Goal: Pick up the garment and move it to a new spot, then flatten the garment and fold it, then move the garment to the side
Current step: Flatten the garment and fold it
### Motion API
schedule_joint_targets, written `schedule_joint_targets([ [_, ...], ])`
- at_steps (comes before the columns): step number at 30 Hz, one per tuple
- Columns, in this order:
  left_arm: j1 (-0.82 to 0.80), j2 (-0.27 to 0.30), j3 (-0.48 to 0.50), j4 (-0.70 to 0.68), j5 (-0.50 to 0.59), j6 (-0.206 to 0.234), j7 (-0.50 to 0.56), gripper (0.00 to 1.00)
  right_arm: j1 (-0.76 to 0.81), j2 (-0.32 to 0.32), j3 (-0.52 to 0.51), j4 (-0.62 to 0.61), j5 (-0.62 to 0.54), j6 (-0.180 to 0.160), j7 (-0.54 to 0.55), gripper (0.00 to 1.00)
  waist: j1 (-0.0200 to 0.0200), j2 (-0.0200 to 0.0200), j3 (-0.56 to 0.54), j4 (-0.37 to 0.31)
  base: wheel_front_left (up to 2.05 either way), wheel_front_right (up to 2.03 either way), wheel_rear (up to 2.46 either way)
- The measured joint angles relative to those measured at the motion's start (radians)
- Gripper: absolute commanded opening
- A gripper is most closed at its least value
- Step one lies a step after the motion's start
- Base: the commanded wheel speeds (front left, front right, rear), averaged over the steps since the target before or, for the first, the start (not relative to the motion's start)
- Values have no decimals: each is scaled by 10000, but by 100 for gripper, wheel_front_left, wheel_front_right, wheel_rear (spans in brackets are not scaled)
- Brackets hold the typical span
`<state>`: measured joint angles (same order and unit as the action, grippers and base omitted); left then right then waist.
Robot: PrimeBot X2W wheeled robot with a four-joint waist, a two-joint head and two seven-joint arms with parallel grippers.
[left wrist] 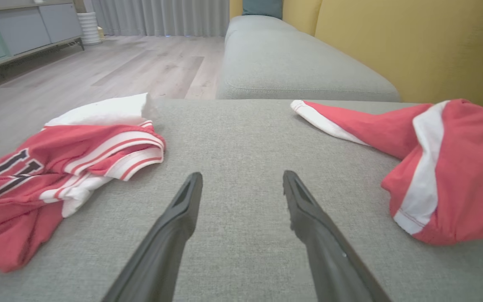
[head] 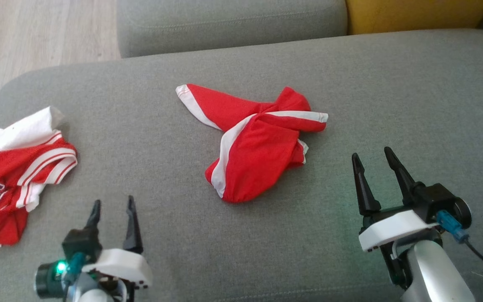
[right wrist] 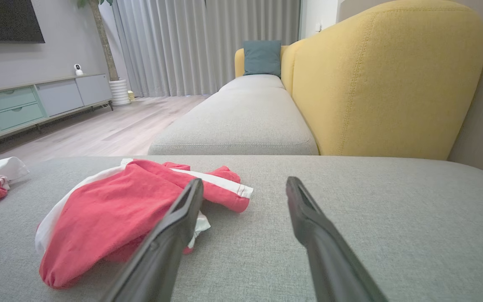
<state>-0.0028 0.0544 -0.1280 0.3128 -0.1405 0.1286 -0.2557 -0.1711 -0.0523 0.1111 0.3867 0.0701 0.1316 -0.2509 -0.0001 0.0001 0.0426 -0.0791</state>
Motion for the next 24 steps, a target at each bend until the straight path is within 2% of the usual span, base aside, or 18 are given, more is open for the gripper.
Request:
schedule_joint_targets([
  [6, -93, -15, -719, 255, -194, -443, 0, 100, -35, 2, 81, -10, 0, 0, 0, 100, 0, 0, 283, -55, 0, 0, 0],
  [13, -1005, -33, -2552, 884, -1335, -1091, 0, 100, -258, 8, 102, -13, -15, 0, 0, 100, 0, 0, 774, -405, 0, 0, 0],
  [18, -1491, -48, -3152, 1427, -1632, -1185, 0, 100, -510, 10, 81, -67, -17, 0, 0, 100, 0, 0, 1081, -803, 0, 0, 0],
  [24, -2104, -58, -3170, 1941, -1624, -1057, 0, 100, -557, 15, 71, -142, -86, 0, 0, 100, 0, 0, 1466, -1223, 0, 0, 0],
])
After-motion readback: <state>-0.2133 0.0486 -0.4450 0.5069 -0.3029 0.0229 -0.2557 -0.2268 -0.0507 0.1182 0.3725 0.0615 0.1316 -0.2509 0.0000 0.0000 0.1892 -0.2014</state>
